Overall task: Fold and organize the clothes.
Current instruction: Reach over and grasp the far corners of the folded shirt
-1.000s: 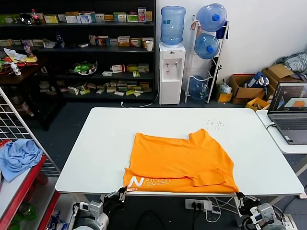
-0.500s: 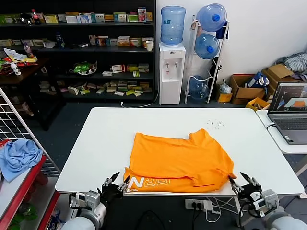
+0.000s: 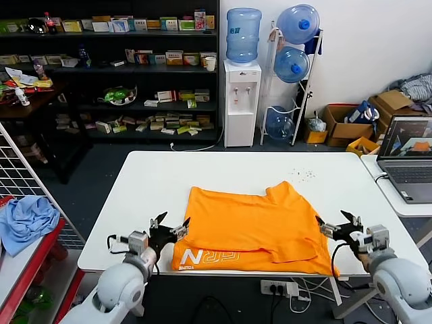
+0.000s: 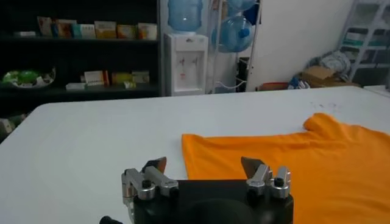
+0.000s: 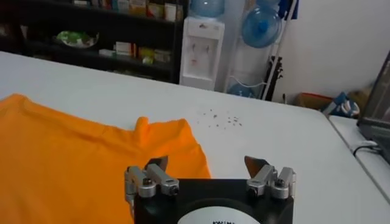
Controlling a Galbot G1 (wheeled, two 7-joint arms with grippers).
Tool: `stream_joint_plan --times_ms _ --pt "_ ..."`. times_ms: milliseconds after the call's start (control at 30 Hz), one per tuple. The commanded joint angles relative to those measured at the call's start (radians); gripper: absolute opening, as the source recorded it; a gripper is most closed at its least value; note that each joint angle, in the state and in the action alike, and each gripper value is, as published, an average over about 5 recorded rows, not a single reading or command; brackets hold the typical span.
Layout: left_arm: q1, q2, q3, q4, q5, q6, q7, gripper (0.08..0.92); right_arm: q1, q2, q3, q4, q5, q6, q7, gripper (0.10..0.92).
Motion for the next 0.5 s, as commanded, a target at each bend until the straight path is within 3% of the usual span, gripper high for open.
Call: stream_joint_plan --times_ms 33,267,500 --pt "-0.376 -0.079 0.16 0.328 -0.074 0.01 -0.004 0.823 0.384 0.041 -0.19 -0.303 0.072 -0.065 -0.038 0.823" --pt "-0.515 -0.181 0.229 0.562 -0.08 0.009 0.01 0.823 0.528 0.109 -0.263 -0.491 0.041 -0.076 -0.068 0.823" --pt "-0.579 -0.261 0.244 0.737 -0.056 -0.001 0.039 0.823 0.593 0.18 -0.28 -0.637 -0.024 -0.055 -0.105 0.823"
